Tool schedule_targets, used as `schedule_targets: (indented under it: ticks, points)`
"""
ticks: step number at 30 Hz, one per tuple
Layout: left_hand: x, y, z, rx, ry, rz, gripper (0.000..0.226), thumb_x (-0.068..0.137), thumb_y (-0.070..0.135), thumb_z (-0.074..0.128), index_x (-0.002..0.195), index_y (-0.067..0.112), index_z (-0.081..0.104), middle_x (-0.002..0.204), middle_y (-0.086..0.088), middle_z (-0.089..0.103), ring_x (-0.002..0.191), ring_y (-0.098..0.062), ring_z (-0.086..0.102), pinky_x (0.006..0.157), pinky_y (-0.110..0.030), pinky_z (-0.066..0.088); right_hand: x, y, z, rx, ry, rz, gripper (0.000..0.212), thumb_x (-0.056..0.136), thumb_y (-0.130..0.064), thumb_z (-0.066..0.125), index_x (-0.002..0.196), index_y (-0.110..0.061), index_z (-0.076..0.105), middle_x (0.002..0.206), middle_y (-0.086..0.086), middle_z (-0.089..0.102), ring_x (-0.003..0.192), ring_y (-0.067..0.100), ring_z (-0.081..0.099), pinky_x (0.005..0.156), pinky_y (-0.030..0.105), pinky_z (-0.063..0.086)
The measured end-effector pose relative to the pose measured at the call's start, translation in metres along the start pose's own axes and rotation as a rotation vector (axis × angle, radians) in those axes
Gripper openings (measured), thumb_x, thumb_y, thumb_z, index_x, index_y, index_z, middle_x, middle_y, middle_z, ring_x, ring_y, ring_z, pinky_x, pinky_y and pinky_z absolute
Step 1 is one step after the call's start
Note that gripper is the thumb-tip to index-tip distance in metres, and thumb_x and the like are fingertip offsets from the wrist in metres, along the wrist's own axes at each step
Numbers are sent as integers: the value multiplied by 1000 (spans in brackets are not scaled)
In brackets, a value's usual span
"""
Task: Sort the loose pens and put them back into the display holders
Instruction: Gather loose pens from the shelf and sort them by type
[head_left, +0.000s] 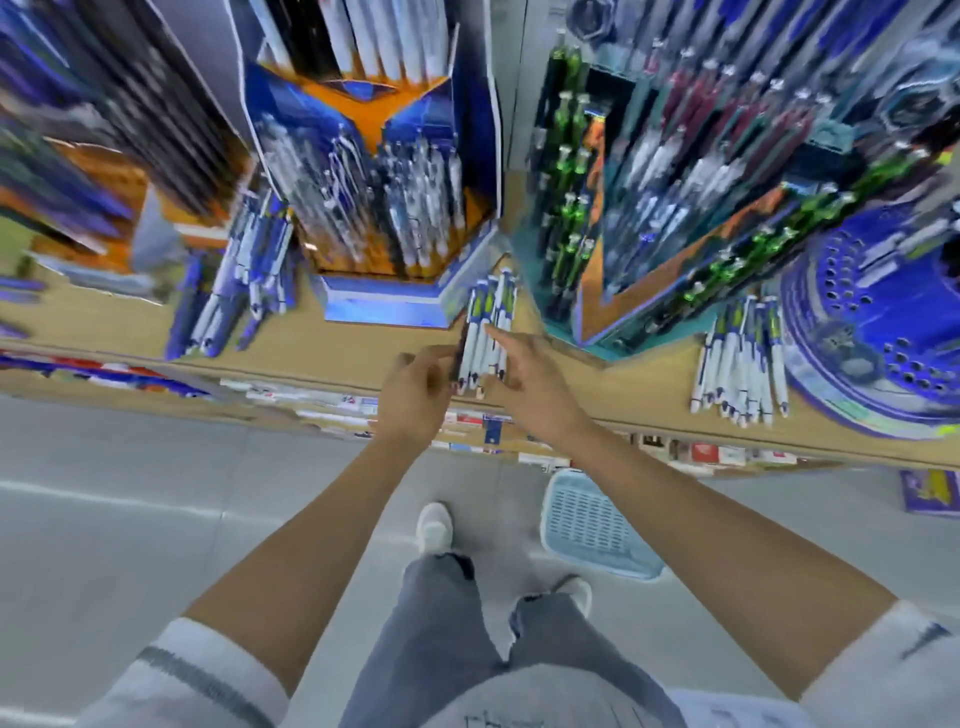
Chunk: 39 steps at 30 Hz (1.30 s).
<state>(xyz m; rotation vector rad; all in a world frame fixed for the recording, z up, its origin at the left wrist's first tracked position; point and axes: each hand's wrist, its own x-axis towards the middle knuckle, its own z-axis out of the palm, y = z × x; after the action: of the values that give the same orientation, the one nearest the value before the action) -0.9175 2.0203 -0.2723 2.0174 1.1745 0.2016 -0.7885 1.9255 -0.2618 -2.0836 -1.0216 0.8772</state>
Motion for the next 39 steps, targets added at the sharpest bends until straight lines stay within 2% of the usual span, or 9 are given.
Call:
schedule_targets:
  ticks: [3,10,15,18,22,25,32,36,39]
  points:
    - [14,-7,-9,28,-101,40,38,90,12,54,123,29,62,91,-5,54,87,-27,57,66,-23,31,14,-9,21,-91,99,81,56,88,-26,67,139,-25,45,129,11,37,107,27,54,89,29,42]
    - [34,-12,-18,3,-214,57,29,79,23,71,107,24,65,85,8,68,86,-17,64,68,-26,43,19,-13,31,-158,360,182,51,79,-41,75,116,-14,53,118,8,39,92,17,48,78,26,39]
    - [41,-12,-19,97,-225,12,37,68,44,77,95,25,60,91,6,67,84,-20,62,69,-30,46,25,-13,32,-196,353,207,54,72,-20,75,118,-13,48,118,8,39,95,26,52,68,28,34]
    - [42,-11,-22,165,-177,22,28,74,42,71,92,24,62,93,5,68,88,-23,63,67,-29,44,21,-8,29,-193,364,196,56,71,-15,74,119,-12,47,118,8,42,103,26,49,75,33,42]
    - [43,-4,-23,199,-169,47,36,74,55,71,85,22,66,82,6,66,77,-19,60,65,-30,49,21,-7,30,-224,374,211,67,71,-26,82,123,-8,43,120,10,46,108,24,46,84,34,45]
    - [45,-3,-24,185,-197,49,30,77,48,71,78,19,70,78,0,70,76,-23,63,65,-34,53,25,-7,31,-230,366,250,75,66,-29,82,124,-4,40,120,10,46,112,26,45,86,33,45]
    - [42,-3,-27,208,-201,51,29,78,47,70,81,18,68,77,-1,68,73,-23,62,62,-32,52,25,-9,27,-255,294,382,67,68,-34,78,118,-2,47,113,11,46,97,30,56,74,35,47]
    - [44,1,-27,307,-248,61,35,80,49,65,71,15,66,69,-3,64,66,-23,58,51,-27,41,26,-12,26,-236,287,403,69,66,-36,80,116,-3,47,103,5,41,92,29,56,67,31,43]
    - [44,0,-33,229,-259,14,47,85,45,59,52,14,48,53,-4,48,54,-21,47,45,-27,28,24,-14,30,-265,301,367,78,64,-45,82,116,0,45,109,10,45,94,31,56,72,37,48]
